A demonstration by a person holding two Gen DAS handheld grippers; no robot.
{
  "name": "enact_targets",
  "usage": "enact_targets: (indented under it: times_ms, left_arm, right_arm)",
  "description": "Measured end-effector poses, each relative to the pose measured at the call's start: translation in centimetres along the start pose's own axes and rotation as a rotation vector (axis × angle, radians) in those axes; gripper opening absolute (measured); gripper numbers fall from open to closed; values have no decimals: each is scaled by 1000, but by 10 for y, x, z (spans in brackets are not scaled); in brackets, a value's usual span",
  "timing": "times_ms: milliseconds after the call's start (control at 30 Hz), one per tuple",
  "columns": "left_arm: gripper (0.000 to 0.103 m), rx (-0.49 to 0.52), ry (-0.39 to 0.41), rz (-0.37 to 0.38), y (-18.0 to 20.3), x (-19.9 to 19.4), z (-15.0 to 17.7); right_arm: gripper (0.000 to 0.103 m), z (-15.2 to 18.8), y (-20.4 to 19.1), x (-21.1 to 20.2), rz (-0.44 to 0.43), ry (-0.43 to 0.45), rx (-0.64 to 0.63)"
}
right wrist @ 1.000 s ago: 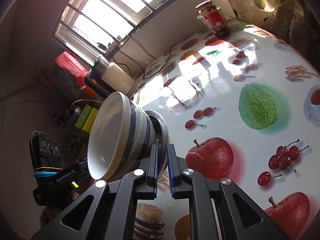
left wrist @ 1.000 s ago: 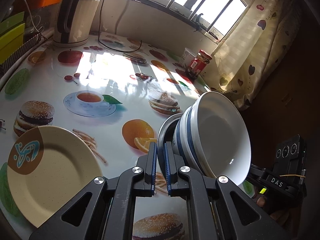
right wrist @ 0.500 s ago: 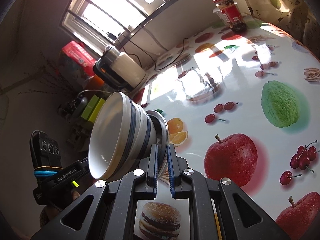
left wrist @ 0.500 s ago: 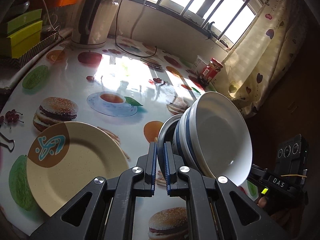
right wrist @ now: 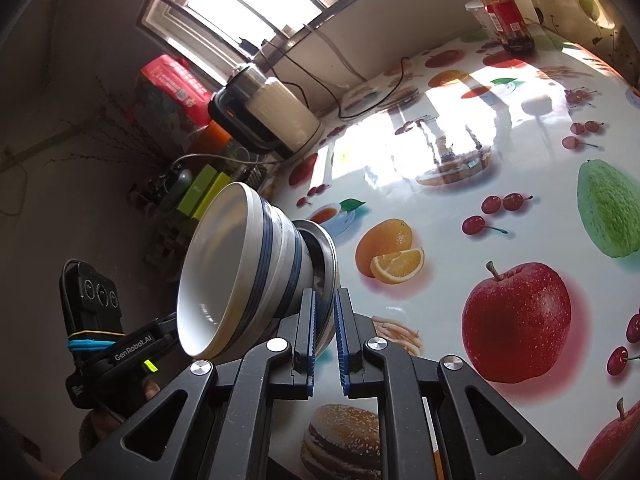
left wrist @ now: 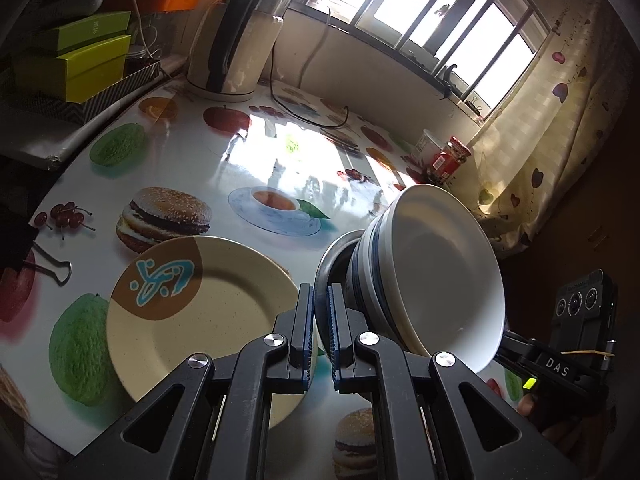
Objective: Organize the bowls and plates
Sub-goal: 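Carry the bowl stack with both grippers toward the cream plate stack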
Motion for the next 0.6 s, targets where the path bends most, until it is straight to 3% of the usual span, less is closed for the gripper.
enact_targets:
  times_ms: [600]
  left_arm:
    - [6,-76,32,-34,-41,-20,5]
  right_arm:
    - [11,-3,-28,36,-26,-69,-59]
Point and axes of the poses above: each gripper's, at about its wrist camera, not at the fingertips, and x roughly the way its jaws point, y to its right, z to its underside, the point moved 8 cm from there along x, roughly the way its jaws point, and after that the axes turned 13 degrees about -y, right-handed, at the moved point
